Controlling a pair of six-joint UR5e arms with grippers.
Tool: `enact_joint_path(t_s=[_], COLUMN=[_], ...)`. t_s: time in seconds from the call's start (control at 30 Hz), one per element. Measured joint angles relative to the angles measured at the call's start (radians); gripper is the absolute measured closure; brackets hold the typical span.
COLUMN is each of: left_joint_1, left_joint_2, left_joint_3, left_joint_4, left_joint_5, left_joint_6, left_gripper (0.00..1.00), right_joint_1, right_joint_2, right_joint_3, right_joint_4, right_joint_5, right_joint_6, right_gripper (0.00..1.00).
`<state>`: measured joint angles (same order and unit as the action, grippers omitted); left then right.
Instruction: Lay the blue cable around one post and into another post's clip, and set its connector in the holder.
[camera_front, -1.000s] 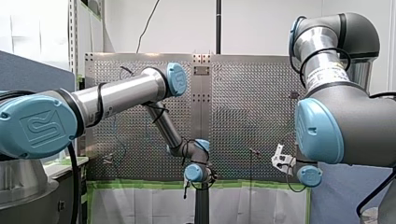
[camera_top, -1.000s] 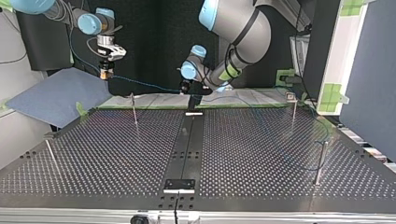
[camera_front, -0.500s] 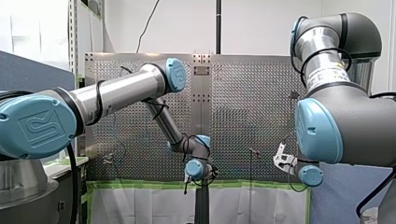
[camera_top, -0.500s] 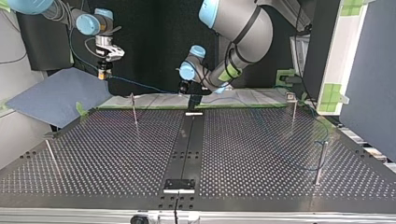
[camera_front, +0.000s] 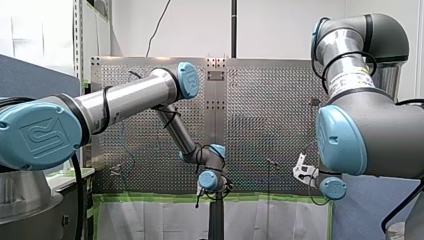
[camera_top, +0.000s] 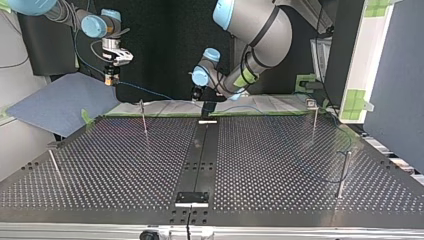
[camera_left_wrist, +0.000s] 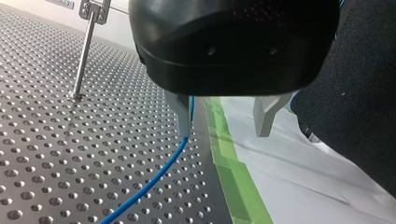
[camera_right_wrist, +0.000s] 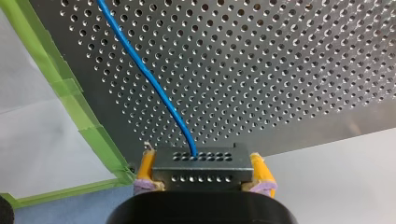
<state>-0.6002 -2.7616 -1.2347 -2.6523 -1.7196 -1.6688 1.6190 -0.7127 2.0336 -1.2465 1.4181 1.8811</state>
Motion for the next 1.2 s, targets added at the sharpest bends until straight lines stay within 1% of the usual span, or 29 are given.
enact_joint_path(t_s=[0.27, 0.53, 0.6, 0.63, 0.7, 0.73, 0.77, 0.8, 0.83, 0.87, 0.9, 0.93, 1.0, 1.07, 1.1, 1.2], left_joint_1=[-0.003, -0.011, -0.012, -0.012, -0.012, -0.012, -0.012, -0.012, -0.013, -0.013, -0.013, -0.013, -0.014, -0.014, -0.014, -0.014], left_joint_2=[-0.001, -0.001, -0.001, -0.001, -0.001, -0.001, -0.001, -0.001, -0.001, -0.001, -0.001, -0.001, -0.001, -0.001, -0.001, -0.001], left_joint_3=[0.0, 0.0, 0.0, 0.0, 0.0, 0.0, 0.0, 0.0, 0.0, 0.0, 0.0, 0.0, 0.0, 0.0, 0.0, 0.0], left_joint_4=[0.028, 0.051, 0.052, 0.052, 0.053, 0.053, 0.053, 0.053, 0.053, 0.053, 0.053, 0.053, 0.053, 0.054, 0.053, 0.054], left_joint_5=[-0.005, -0.024, -0.03, -0.031, -0.034, -0.035, -0.035, -0.035, -0.036, -0.036, -0.036, -0.035, -0.035, -0.035, -0.035, -0.035], left_joint_6=[-0.001, -0.002, -0.002, -0.002, -0.003, -0.003, -0.003, -0.004, -0.003, -0.003, -0.003, -0.003, -0.003, -0.003, -0.004, -0.004], left_gripper=[0.33, 0.33, 0.4, 0.4, 0.51, 0.51, 0.59, 0.63, 0.63, 0.69, 0.72, 0.72, 0.77, 0.77, 0.81, 0.81], right_joint_1=[0.0, 0.004, 0.004, 0.004, 0.004, 0.004, 0.005, 0.005, 0.005, 0.004, 0.004, 0.004, 0.004, 0.004, 0.004, 0.004], right_joint_2=[0.0, 0.0, 0.0, 0.0, 0.0, 0.0, 0.0, 0.0, 0.0, 0.0, 0.0, 0.0, 0.0, 0.0, 0.0, 0.0], right_joint_3=[0.0, 0.0, 0.0, 0.0, 0.0, 0.0, 0.0, 0.0, 0.0, 0.0, 0.0, 0.0, 0.0, 0.0, 0.0, 0.0], right_joint_4=[0.006, 0.01, 0.011, 0.011, 0.011, 0.011, 0.011, 0.011, 0.012, 0.012, 0.012, 0.012, 0.013, 0.013, 0.013, 0.013], right_joint_5=[0.0, 0.0, 0.0, 0.0, 0.0, 0.0, -0.001, 0.0, 0.0, 0.0, 0.0, -0.001, -0.001, 0.0, 0.0, -0.001], right_joint_6=[-0.004, -0.006, -0.006, -0.006, -0.006, -0.006, -0.006, -0.006, -0.006, -0.006, -0.006, -0.006, -0.006, -0.006, -0.006, -0.006], right_gripper=[1.0, 1.0, 1.0, 1.0, 1.0, 1.0, 1.0, 1.0, 1.0, 1.0, 1.0, 1.0, 1.0, 1.0, 1.0, 1.0])
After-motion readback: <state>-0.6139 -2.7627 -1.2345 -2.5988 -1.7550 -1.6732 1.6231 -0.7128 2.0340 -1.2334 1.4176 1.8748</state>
